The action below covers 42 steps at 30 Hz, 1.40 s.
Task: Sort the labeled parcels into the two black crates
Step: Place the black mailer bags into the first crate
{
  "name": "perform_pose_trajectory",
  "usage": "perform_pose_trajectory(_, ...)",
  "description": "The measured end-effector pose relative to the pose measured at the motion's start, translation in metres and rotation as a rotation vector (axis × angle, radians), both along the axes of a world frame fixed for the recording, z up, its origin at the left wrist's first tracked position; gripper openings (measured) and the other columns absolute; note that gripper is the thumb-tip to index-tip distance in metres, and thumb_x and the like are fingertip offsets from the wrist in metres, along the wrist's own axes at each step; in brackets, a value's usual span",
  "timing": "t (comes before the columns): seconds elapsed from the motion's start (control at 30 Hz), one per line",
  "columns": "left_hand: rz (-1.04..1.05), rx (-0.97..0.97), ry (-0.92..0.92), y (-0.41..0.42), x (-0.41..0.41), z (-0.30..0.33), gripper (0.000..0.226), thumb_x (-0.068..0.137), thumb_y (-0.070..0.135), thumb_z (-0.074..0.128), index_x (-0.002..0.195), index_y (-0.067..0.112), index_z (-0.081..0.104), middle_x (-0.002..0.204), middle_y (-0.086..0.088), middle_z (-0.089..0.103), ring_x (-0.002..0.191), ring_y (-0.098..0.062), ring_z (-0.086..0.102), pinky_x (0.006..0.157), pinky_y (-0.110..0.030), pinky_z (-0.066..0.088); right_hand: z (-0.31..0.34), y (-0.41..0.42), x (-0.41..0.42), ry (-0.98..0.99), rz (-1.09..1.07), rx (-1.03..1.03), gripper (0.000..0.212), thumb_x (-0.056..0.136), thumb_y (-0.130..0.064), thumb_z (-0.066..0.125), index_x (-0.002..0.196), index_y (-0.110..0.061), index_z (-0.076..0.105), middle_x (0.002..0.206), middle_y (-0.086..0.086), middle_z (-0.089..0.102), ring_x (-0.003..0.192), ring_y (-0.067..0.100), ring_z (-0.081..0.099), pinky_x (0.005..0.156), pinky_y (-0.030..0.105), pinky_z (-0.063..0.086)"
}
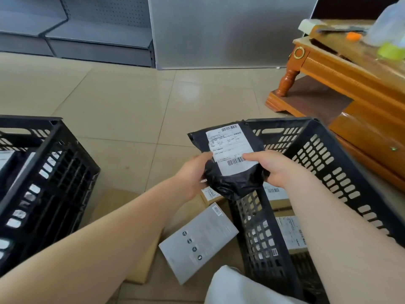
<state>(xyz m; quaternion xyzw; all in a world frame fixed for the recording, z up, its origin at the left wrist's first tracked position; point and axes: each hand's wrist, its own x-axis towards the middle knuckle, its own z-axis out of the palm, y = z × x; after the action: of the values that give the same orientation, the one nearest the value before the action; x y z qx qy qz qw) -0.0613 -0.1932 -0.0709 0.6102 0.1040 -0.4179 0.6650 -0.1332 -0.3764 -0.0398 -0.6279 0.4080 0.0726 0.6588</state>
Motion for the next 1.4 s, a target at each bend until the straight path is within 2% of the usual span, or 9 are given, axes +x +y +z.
perform_pose_trajectory(0.37, -0.161, 0.083, -0.123, 0.074, 0.057, 0.010, 0.036, 0.096, 0.014, 0.061, 0.131, 0.020, 0.056, 0.121, 0.002, 0.070, 0.108, -0.017, 0.068, 0.086, -0.035, 0.057, 0.004, 0.036, 0.030, -0.057, 0.261, 0.096, 0.031, 0.100, -0.032, 0.057, 0.125, -0.015, 0.066, 0.116, 0.007, 0.074, 0.111, 0.026, 0.068, 0.103, 0.043, 0.050)
perform_pose_trajectory(0.57, -0.046, 0.205, -0.215, 0.171, 0.112, 0.034, 0.033, 0.100, 0.006, 0.049, 0.131, 0.018, 0.056, 0.123, 0.001, 0.068, 0.111, -0.018, 0.065, 0.093, -0.036, 0.052, 0.003, 0.074, 0.059, -0.040, 0.338, -0.037, 0.050, 0.098, -0.036, 0.060, 0.139, -0.011, 0.045, 0.116, 0.013, 0.068, 0.105, 0.030, 0.067, 0.083, 0.037, 0.057)
perform_pose_trajectory(0.73, 0.166, 0.324, -0.273, 0.264, 0.142, 0.030, 0.031, 0.101, 0.002, 0.046, 0.127, 0.014, 0.059, 0.120, -0.003, 0.069, 0.109, -0.022, 0.065, 0.088, -0.037, 0.053, 0.005, 0.133, 0.083, -0.036, 0.503, -0.218, 0.034, 0.102, -0.031, 0.053, 0.128, -0.009, 0.049, 0.111, 0.009, 0.067, 0.102, 0.024, 0.067, 0.093, 0.038, 0.056)
perform_pose_trajectory(0.87, 0.356, 0.549, -0.390, 0.339, 0.161, 0.032, 0.034, 0.095, -0.003, 0.045, 0.119, 0.015, 0.062, 0.119, -0.008, 0.067, 0.101, -0.027, 0.065, 0.089, -0.044, 0.055, 0.008, 0.209, 0.099, -0.084, 0.595, -0.316, 0.014, 0.097, -0.022, 0.053, 0.109, -0.014, 0.055, 0.102, 0.006, 0.069, 0.084, 0.022, 0.060, 0.083, 0.037, 0.054)
perform_pose_trajectory(0.97, 0.492, 0.643, -0.401, 0.390, 0.168, 0.029, 0.033, 0.094, -0.004, 0.042, 0.116, 0.013, 0.060, 0.120, -0.012, 0.063, 0.097, -0.029, 0.062, 0.083, -0.039, 0.058, 0.011, 0.270, 0.104, -0.155, 0.774, -0.365, 0.016, 0.091, -0.029, 0.057, 0.107, -0.024, 0.055, 0.108, 0.003, 0.069, 0.100, 0.025, 0.065, 0.090, 0.039, 0.054)
perform_pose_trajectory(1.1, 0.543, 0.766, -0.421, 0.427, 0.168, 0.023, 0.042, 0.096, -0.003, 0.042, 0.136, 0.006, 0.052, 0.129, -0.018, 0.058, 0.095, -0.026, 0.055, 0.040, -0.019, 0.051, 0.022, 0.331, 0.105, -0.245, 0.988, -0.404, 0.034, 0.097, -0.028, 0.052, 0.130, -0.023, 0.050, 0.114, -0.001, 0.062, 0.106, 0.020, 0.060, 0.088, 0.033, 0.048)
perform_pose_trajectory(1.27, 0.565, 0.846, -0.327, 0.467, 0.169, -0.003, 0.042, 0.083, -0.002, 0.042, 0.115, 0.016, 0.063, 0.111, -0.013, 0.067, 0.095, -0.034, 0.063, 0.079, -0.042, 0.055, 0.004, 0.382, 0.104, -0.340, 1.149, -0.443, 0.047, 0.101, -0.028, 0.044, 0.147, -0.027, 0.039, 0.148, -0.003, 0.044, 0.113, 0.021, 0.057, 0.084, 0.033, 0.048)
perform_pose_trajectory(1.33, 0.466, 0.935, -0.290, 0.470, 0.161, -0.008, 0.037, 0.092, -0.005, 0.041, 0.123, 0.008, 0.057, 0.096, -0.014, 0.062, 0.088, -0.030, 0.058, 0.077, -0.038, 0.052, -0.011, 0.396, 0.098, -0.384, 1.232, -0.481, 0.052, 0.102, -0.026, 0.043, 0.153, -0.029, 0.031, 0.162, -0.006, 0.025, 0.139, 0.023, 0.040, 0.101, 0.036, 0.042)
perform_pose_trajectory(1.4, 0.434, 0.978, -0.259, 0.471, 0.155, -0.019, 0.041, 0.100, -0.005, 0.038, 0.140, -0.005, 0.045, 0.109, -0.020, 0.058, 0.089, -0.026, 0.051, 0.069, -0.034, 0.049, -0.025, 0.406, 0.091, -0.409, 1.313, -0.521, 0.058, 0.102, -0.023, 0.043, 0.156, -0.031, 0.024, 0.166, -0.010, 0.011, 0.151, 0.021, 0.016, 0.115, 0.039, 0.029)
